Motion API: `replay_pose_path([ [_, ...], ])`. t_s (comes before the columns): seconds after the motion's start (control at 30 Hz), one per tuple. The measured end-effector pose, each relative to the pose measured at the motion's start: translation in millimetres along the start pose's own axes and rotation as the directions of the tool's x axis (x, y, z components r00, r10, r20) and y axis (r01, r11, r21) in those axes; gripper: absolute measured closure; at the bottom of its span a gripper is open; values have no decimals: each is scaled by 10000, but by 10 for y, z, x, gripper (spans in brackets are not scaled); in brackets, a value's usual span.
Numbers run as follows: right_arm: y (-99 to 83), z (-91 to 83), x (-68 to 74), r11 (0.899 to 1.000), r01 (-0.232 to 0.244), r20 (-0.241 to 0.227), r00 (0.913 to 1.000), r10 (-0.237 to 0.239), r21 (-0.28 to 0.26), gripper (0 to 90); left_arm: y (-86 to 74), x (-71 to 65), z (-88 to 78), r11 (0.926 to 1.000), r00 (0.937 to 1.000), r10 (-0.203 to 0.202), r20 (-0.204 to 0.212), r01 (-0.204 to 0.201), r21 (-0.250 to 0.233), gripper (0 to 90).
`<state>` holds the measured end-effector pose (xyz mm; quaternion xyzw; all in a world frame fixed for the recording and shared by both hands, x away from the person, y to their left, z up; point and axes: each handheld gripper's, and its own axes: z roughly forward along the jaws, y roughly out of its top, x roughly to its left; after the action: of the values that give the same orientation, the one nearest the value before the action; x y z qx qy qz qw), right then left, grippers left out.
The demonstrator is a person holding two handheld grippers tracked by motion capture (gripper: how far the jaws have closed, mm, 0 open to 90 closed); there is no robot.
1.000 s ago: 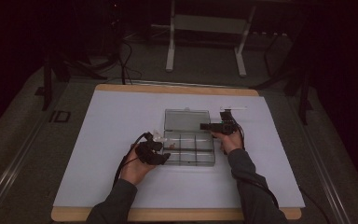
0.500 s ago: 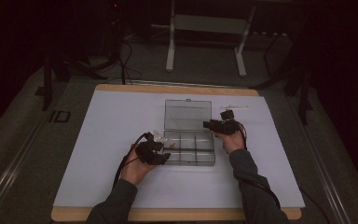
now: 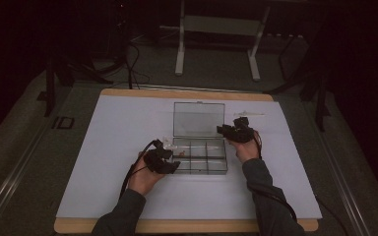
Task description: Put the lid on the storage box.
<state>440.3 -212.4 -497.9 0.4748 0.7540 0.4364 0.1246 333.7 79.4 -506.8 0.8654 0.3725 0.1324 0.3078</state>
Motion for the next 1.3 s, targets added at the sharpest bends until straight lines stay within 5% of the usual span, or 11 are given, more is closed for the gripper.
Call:
replay_pose_path([
  [0.9, -153, -225, 219, 9843, 1536, 1198, 9825, -1427, -875, 782, 0, -4, 0, 9998, 9998, -212, -50, 212, -31, 539],
  [1.3, -220, -310, 253, 9769, 1916, 1343, 9748, -1782, -947, 825, -8, 38, -25, 9989, 9983, -470, 344, 472, -57, 553],
])
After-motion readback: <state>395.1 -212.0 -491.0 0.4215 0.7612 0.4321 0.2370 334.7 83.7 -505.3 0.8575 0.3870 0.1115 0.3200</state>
